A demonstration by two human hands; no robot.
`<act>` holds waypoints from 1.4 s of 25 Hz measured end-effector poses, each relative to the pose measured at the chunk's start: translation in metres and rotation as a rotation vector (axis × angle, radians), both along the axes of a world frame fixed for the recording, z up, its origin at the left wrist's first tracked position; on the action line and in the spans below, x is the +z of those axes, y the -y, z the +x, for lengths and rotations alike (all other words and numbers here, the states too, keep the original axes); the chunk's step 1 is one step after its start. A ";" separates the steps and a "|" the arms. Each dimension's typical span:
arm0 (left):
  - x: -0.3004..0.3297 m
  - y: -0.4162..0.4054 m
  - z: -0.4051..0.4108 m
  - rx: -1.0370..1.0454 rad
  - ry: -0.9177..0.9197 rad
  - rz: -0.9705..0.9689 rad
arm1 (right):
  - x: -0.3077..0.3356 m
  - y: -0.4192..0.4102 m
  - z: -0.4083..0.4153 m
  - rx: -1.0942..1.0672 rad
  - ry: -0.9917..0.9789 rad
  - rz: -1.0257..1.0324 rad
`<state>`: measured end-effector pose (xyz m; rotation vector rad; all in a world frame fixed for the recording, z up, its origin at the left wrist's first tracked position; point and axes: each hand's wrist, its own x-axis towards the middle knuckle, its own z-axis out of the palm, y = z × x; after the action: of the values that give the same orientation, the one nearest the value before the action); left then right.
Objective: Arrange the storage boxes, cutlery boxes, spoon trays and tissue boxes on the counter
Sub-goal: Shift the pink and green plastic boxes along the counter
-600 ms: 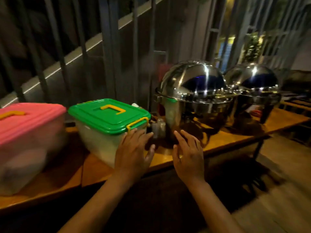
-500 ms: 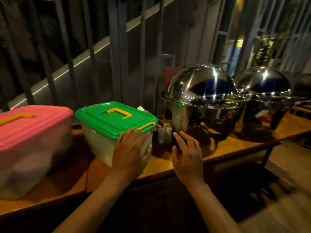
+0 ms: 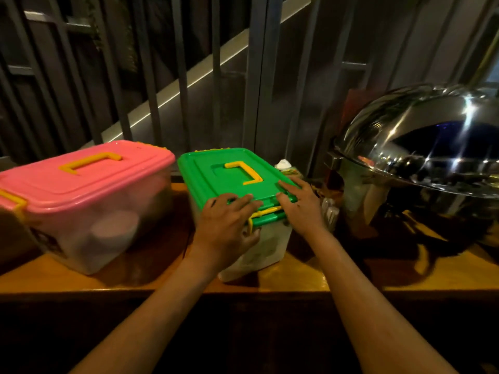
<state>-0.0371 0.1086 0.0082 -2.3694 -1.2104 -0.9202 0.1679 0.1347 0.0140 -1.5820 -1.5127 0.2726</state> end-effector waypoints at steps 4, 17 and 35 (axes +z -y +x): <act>-0.003 -0.003 -0.036 0.067 0.058 -0.030 | -0.016 0.025 -0.030 -0.005 0.001 0.149; -0.013 0.000 -0.060 0.034 0.445 -0.279 | -0.027 0.065 -0.053 -0.007 0.148 0.261; 0.003 0.031 -0.110 -0.038 0.298 -0.269 | -0.010 0.078 -0.081 -0.159 0.128 0.160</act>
<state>-0.1470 0.0774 0.0111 -2.5331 -1.4871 -1.2269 0.0864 0.0564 0.0037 -1.6051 -1.4565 -0.0389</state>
